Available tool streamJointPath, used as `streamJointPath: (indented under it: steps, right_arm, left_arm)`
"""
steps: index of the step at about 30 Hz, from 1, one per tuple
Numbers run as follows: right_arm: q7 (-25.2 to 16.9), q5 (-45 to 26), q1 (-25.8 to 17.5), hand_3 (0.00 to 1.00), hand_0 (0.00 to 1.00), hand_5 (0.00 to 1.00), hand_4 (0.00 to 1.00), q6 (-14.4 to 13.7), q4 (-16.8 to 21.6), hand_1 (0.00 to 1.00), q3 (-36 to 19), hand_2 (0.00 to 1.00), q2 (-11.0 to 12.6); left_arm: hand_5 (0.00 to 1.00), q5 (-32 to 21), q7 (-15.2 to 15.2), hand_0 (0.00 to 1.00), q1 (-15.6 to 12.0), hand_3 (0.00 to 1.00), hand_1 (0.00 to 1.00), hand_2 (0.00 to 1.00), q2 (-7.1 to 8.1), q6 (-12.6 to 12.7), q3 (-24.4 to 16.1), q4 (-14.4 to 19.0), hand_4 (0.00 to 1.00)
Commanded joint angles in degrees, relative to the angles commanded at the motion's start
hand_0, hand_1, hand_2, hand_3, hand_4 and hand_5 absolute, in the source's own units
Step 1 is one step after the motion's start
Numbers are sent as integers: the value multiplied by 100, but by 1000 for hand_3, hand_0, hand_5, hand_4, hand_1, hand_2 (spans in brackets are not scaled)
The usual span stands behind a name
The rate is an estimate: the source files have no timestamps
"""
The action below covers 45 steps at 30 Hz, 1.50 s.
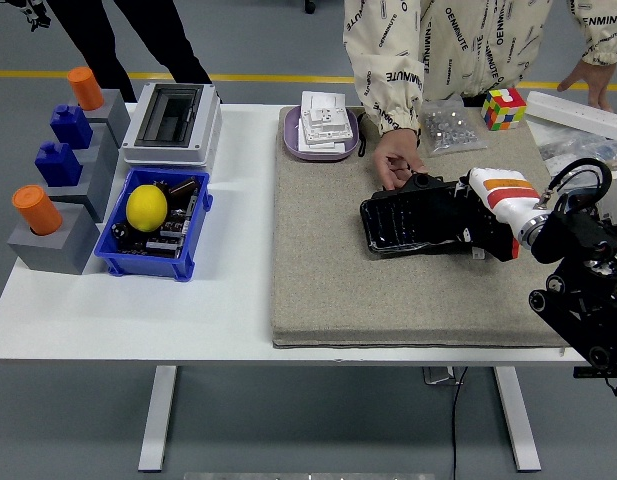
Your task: Pick the rag up,wipe the panel,place it on the desk
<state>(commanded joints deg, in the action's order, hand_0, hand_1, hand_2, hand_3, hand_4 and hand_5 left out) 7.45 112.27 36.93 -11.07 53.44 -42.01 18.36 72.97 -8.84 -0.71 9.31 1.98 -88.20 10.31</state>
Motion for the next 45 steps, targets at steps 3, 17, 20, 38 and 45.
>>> streamJointPath:
  steps: [3,17,20,38,45]
  right_arm:
    - [1,7,-6,394,248,41,998,15,-19,300,-32,394,121]
    - [0,13,-263,394,250,41,998,54,10,300,-274,394,621]
    - [-1,21,-333,394,248,41,998,61,11,300,-340,394,700]
    - [2,39,-490,393,248,41,998,74,76,300,-501,394,894]
    - [6,57,-470,393,248,42,998,76,83,299,-544,394,867]
  left_arm:
    - [467,6,-1,641,-2,566,689,723,-3,2,-11,0,591]
    - [468,20,-9,640,11,566,689,722,-7,5,-45,0,593]
    - [466,30,-14,640,4,565,689,721,-10,6,-60,0,592]
    - [466,24,1,640,14,565,690,721,-11,-1,-53,0,593]
    - [464,31,0,640,-6,565,690,721,1,-1,-44,0,592]
